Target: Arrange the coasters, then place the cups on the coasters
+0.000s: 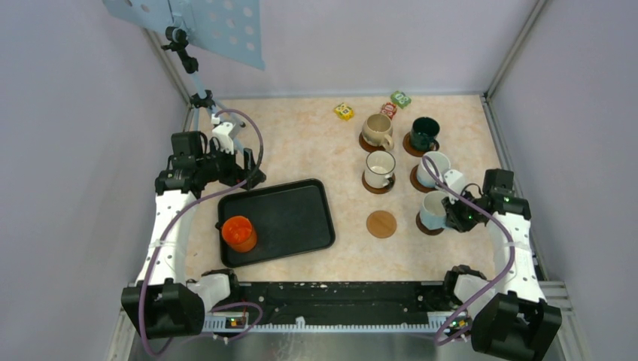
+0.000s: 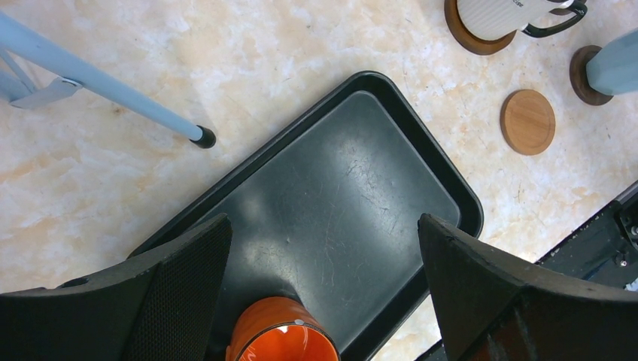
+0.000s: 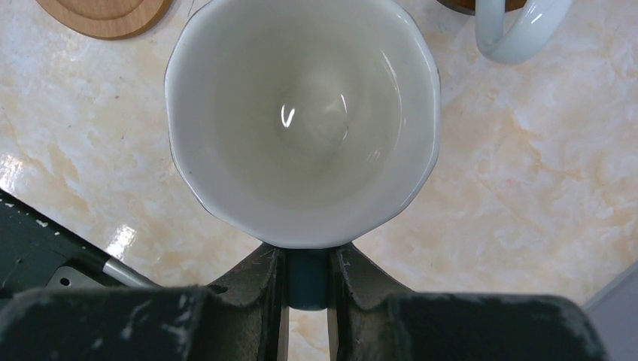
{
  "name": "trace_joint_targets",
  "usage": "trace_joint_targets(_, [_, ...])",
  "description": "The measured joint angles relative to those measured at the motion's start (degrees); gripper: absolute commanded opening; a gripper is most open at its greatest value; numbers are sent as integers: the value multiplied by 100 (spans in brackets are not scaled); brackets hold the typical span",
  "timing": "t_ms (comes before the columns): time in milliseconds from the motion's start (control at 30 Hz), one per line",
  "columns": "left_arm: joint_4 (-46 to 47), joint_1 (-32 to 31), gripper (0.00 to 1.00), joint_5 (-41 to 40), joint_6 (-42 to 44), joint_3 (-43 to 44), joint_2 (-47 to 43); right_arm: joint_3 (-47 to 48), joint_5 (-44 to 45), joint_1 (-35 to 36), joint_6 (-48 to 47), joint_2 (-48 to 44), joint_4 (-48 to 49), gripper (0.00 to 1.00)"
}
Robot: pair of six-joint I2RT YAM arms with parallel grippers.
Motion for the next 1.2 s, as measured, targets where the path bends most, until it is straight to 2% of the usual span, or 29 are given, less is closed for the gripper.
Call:
trace_joint_targets(133, [0,0,99,0,2,0,0,-63,15,0,2,-2,74,1])
trace_joint_targets(333, [2,0,99,0,0,11,61,-90,20,-2,4,0,151,21])
trace_joint_targets(633, [2,0,99,2,0,20,76,-114,48,-2,0,-20,127,23])
trace_joint_targets(867, [0,0,99,2,0,39,103,-201,107,-17,-9,-195,-24,38])
trace_joint_targets(1200, [-2,0,99,2,2,74,111,-201,114,-22,-101,-227,-236,42])
